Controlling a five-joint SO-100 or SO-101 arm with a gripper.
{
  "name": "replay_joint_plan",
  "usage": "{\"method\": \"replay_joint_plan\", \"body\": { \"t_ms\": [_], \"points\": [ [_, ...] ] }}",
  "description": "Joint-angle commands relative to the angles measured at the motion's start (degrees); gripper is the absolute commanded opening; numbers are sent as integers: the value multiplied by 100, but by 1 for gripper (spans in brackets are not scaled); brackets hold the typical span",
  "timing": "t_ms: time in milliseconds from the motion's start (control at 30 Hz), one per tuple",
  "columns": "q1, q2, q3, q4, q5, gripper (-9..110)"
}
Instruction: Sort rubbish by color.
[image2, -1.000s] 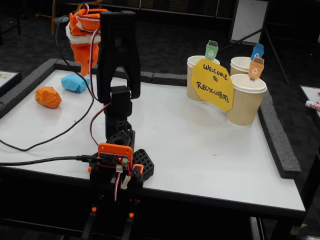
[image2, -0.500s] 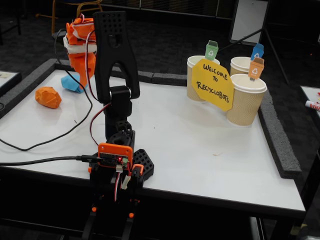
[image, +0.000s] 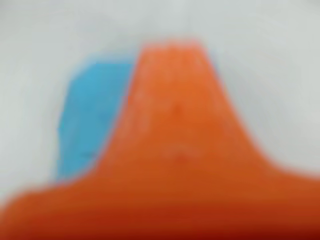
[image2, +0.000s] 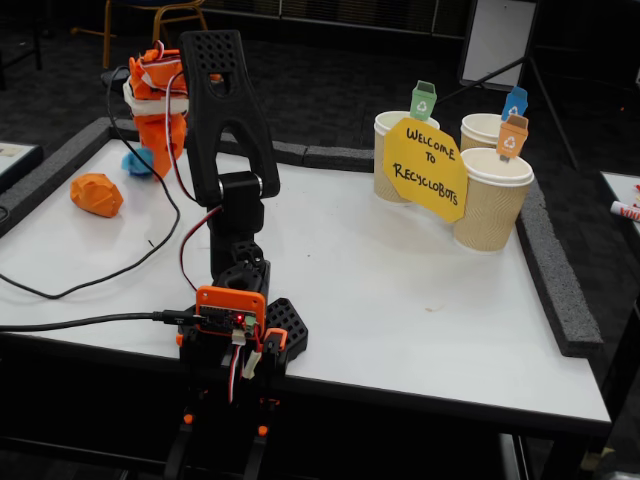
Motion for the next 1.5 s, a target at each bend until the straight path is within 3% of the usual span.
{"method": "replay_joint_plan", "body": {
  "t_ms": [0,100,533,1467],
  "points": [
    [-88,167,-527,-167,0,6],
    [-70,185,-606,-167,0,0],
    [53,1222,-606,536,9,0],
    [316,8341,4711,729,9,0]
  ]
}}
